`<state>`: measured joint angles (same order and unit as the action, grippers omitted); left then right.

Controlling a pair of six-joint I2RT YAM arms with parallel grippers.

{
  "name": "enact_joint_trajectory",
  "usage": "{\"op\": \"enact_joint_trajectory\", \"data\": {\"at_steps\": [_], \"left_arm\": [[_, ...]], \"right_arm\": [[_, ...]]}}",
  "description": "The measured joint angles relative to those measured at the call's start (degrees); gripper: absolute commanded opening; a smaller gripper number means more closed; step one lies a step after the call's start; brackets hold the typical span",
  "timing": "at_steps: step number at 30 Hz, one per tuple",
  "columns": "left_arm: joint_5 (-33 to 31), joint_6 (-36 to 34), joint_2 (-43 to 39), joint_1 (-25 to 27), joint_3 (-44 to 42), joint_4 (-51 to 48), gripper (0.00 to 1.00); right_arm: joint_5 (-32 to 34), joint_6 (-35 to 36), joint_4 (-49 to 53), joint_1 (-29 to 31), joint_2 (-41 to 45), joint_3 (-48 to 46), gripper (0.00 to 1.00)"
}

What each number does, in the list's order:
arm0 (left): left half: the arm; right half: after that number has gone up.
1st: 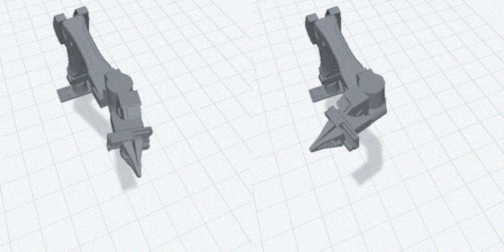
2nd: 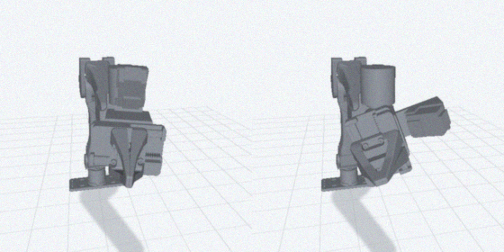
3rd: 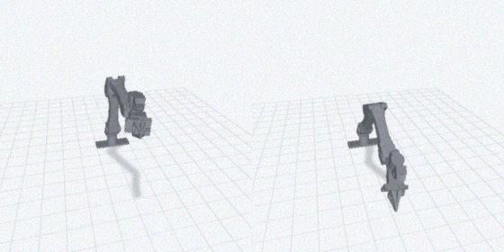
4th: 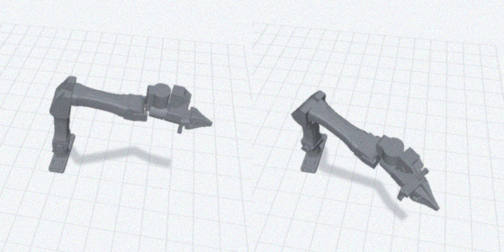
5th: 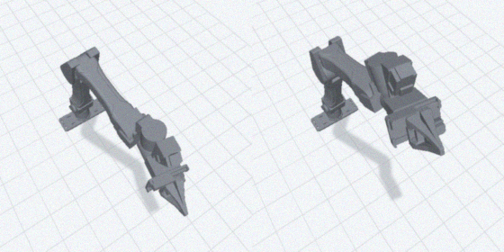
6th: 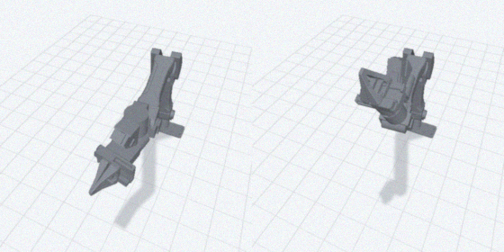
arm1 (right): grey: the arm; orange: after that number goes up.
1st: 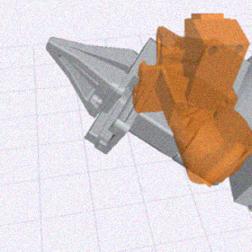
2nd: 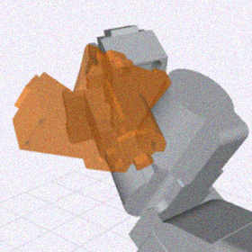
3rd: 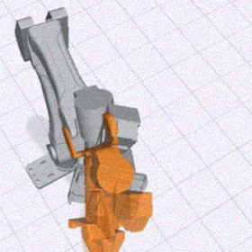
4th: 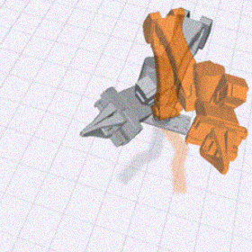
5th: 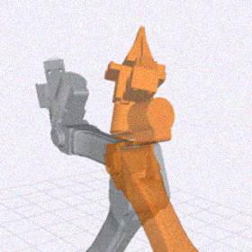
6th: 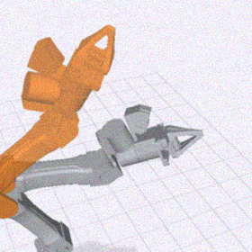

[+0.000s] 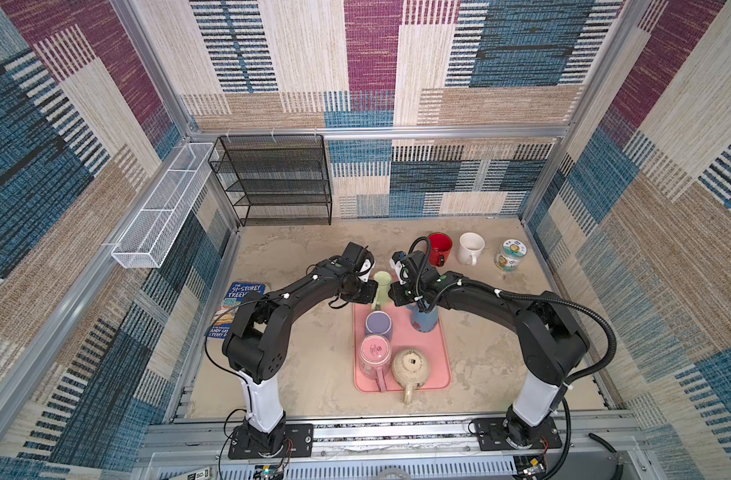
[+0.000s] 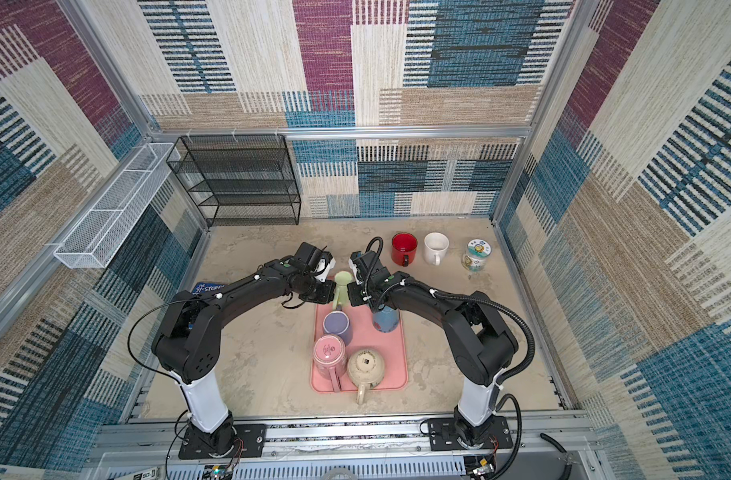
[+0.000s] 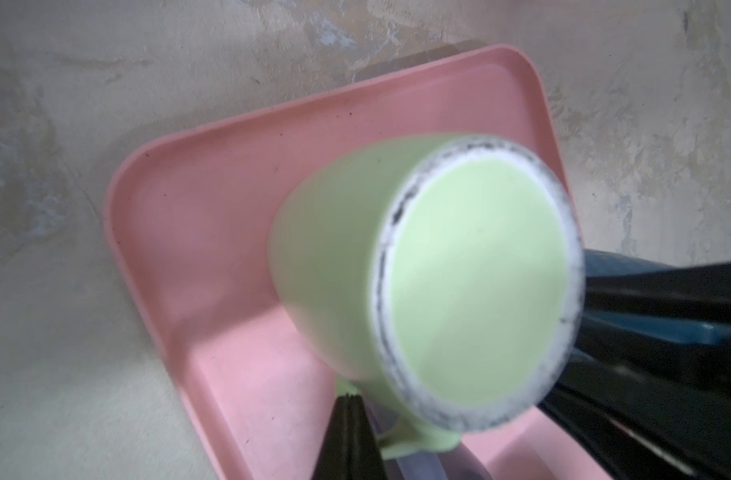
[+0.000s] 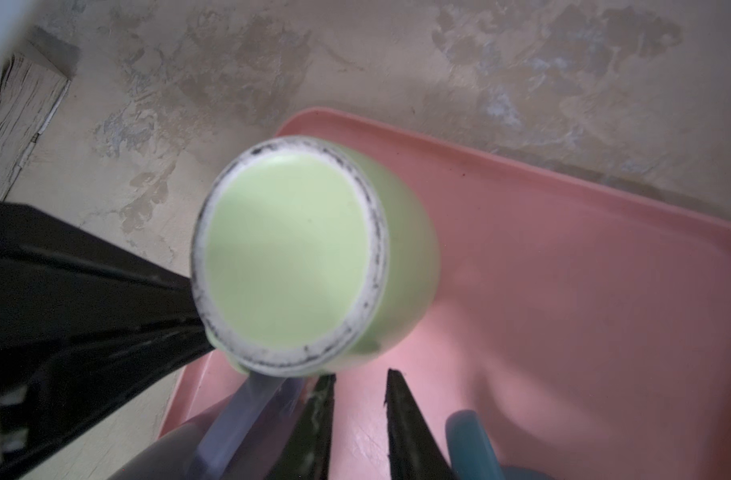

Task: Turn the mug right side up
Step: 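Lower the left gripper onto the light green mug base and close, then lift the light green mug off the tray with the left gripper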

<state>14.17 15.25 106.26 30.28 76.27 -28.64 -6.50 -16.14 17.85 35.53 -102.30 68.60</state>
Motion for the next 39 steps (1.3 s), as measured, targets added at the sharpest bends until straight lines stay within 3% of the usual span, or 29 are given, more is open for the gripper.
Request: {"op": "enact_joint_trajectory", "data": {"at_steps": [11, 14, 19, 28, 39], "left_arm": [[-2.3, -0.4, -4.3, 0.2, 1.1, -2.3, 0.0], [-3.8, -0.7, -6.3, 0.2, 1.1, -3.4, 0.08], [-6.6, -1.1, -8.4, 1.8, 1.0, -4.9, 0.25], [-12.0, -1.9, -5.8, 6.3, 3.1, -6.7, 0.49], [-17.0, -3.3, 0.6, 8.0, 8.8, -8.0, 0.49]], "right_arm": [[-1.0, 0.2, -0.1, -1.9, 1.7, 0.0, 0.25], [-0.9, 0.2, -0.4, -1.9, 4.1, -1.6, 0.26], [-0.4, 0.2, -0.6, -1.9, 9.2, -4.5, 0.37], [2.6, -0.1, -1.0, -2.0, 18.7, -8.2, 0.52], [4.8, -0.9, -0.8, -2.0, 25.0, -12.7, 0.55]]}}
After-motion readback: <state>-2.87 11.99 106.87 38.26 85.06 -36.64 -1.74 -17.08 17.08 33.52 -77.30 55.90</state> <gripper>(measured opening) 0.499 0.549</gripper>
